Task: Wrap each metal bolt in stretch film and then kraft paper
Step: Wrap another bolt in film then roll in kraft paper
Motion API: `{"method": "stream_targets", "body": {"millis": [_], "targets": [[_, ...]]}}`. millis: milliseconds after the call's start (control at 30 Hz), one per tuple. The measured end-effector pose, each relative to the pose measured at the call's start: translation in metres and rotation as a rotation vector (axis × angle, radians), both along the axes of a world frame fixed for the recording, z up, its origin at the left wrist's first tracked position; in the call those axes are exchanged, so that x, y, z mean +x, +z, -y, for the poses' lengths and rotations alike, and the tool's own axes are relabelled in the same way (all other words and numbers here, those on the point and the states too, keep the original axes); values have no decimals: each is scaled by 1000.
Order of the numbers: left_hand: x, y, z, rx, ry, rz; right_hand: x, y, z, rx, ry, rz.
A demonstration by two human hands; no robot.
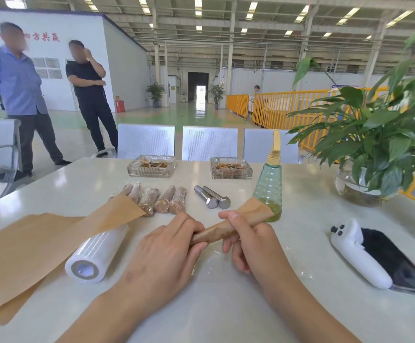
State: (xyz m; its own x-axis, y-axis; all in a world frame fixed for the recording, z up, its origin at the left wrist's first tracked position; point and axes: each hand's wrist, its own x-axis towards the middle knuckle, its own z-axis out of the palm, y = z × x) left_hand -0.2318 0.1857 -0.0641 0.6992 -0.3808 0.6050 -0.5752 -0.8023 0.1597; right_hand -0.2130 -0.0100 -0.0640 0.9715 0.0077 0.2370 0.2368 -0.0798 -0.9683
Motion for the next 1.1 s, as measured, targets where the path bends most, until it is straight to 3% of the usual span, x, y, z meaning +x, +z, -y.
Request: {"method": "stream_targets", "body": {"millis": [233, 533, 767, 1100], "targets": [[1, -3, 0, 24, -3, 9, 0, -1, -2, 15, -24, 7], [2, -5, 2, 72, 11, 26, 4, -13, -1, -341, -234, 220], [1, -4, 4, 83, 26, 48, 6, -13, 0, -323, -278, 260], [1, -3, 3, 99, 39, 57, 4, -13, 1, -507, -328, 313]]}}
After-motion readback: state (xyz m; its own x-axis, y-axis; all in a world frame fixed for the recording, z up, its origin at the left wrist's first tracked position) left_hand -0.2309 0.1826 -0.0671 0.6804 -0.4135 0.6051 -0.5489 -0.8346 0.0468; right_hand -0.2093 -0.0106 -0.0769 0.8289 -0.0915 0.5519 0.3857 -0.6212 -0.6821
